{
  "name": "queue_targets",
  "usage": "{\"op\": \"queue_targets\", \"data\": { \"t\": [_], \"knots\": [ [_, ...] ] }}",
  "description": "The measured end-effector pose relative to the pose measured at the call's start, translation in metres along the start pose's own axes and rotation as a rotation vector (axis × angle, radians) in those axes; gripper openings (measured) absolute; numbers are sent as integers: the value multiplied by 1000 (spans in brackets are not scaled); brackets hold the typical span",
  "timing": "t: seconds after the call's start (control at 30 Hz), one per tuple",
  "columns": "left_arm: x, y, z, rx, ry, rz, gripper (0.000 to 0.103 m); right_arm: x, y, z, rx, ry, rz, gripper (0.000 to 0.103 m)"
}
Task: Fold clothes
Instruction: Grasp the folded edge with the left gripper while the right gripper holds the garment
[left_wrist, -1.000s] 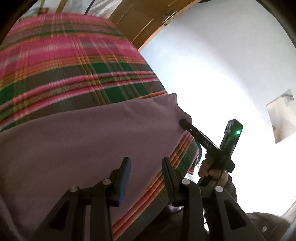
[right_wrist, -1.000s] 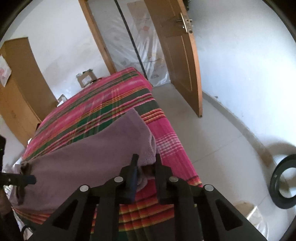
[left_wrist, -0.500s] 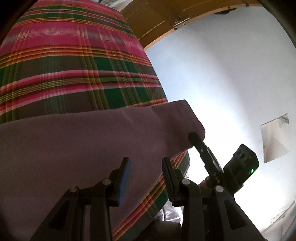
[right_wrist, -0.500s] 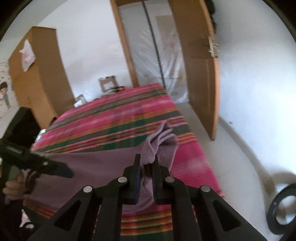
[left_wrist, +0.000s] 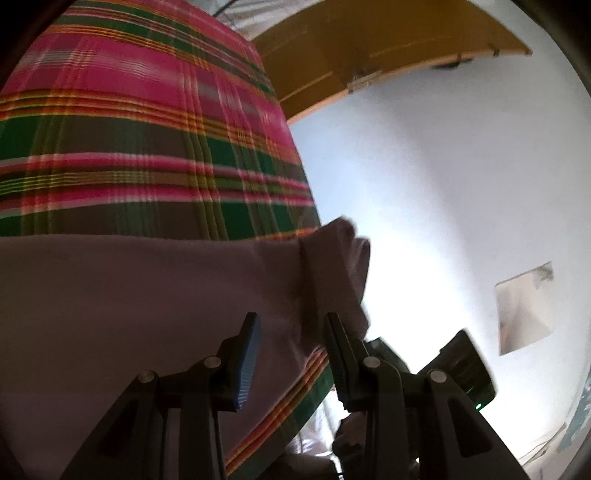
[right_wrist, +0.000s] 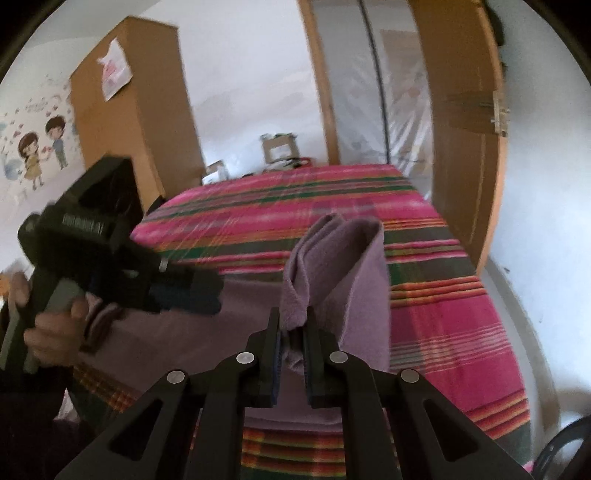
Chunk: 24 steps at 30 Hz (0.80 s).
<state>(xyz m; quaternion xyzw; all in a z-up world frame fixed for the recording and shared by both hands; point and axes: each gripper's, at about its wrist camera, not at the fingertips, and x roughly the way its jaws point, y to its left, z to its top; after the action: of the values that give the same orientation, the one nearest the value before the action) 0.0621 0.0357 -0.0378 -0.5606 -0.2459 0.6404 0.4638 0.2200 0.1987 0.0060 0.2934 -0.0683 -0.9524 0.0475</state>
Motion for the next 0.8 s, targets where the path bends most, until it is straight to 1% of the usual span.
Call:
{"op": "queue_targets", "data": {
  "t": [0.07, 0.27, 0.37, 0.5, 0.63, 0.8],
  "knots": [
    [-2, 4, 4, -25, -26, -28, 40, 6, 8, -2, -18, 15, 16, 10],
    [7, 20, 9, -73, -6, -78, 41, 16, 22, -9, -49, 54, 39, 10],
    [6, 27, 9, -94, -21, -118, 41, 20, 29, -13, -65, 74, 50, 10],
    [2, 38, 9, -133, -36, -123, 41, 27, 38, -18, -86, 99, 65, 10],
    [-4, 41, 7, -140, -61, -140, 41, 33, 47, -22, -106, 125, 80, 10],
    [0, 43, 4, -154, -77, -140, 41, 33, 56, -25, -150, 125, 51, 13]
  ]
}}
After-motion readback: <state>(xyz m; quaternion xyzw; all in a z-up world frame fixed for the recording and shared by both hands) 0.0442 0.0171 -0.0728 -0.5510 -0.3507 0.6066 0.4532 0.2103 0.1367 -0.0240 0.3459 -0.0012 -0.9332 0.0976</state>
